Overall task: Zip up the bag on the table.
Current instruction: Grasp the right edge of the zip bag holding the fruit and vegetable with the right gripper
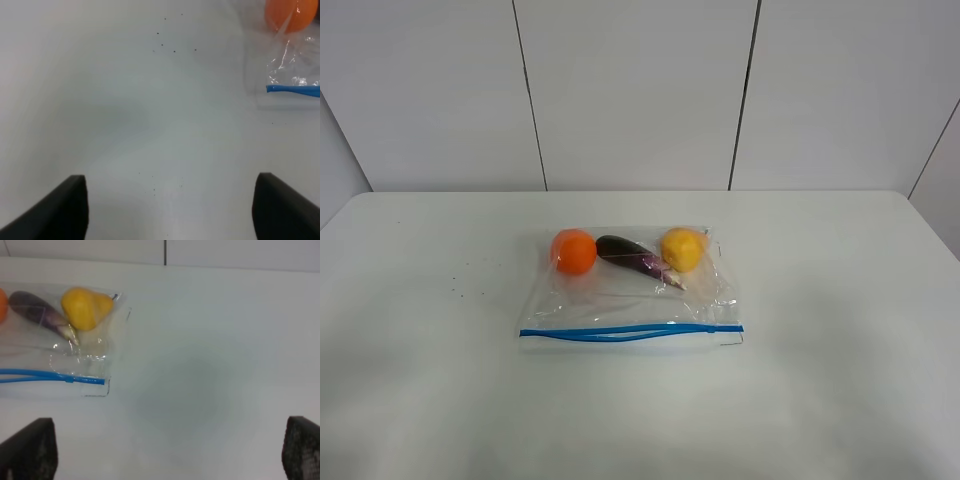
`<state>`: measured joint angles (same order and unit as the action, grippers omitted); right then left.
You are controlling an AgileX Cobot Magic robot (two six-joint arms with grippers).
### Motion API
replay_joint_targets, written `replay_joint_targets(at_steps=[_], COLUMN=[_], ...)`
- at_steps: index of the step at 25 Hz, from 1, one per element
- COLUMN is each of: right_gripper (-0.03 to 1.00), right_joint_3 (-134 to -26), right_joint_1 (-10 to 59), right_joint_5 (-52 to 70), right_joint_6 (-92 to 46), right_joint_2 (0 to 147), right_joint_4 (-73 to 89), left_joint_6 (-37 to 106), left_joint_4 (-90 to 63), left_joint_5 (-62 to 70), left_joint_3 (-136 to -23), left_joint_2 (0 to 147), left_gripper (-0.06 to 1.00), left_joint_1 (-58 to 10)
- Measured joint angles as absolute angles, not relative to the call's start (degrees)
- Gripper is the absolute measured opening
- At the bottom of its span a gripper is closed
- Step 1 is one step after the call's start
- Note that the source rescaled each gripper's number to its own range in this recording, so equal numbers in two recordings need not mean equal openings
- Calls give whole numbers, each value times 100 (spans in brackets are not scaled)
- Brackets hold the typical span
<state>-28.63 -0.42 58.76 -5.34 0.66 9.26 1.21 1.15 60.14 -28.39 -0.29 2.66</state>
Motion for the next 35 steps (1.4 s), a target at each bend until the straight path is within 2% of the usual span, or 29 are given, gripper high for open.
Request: replay_joint_targets(at_steps=[10,14,28,35], right_gripper=[100,100,100,100], right_joint_3=[-2863,-3026,-4868,-5213], right_joint_1=[-42,-42,-42,-42], right_joint_5=[5876,5881,5869,5137], right_joint_6=[-534,-527,-418,-1149], right_joint_2=[84,610,5654,7942], right_joint_4=[926,926,1623,2384], left_joint_6=[121,121,121,121], left_joint_4=[115,115,115,115], left_joint_5=[6014,6014,6014,6014], left_joint_3=[-2839,-2839,-2839,-2839], left_joint_2=[-29,-29,-29,-29], left_gripper=[96,96,96,96], left_joint_1=[266,266,266,266])
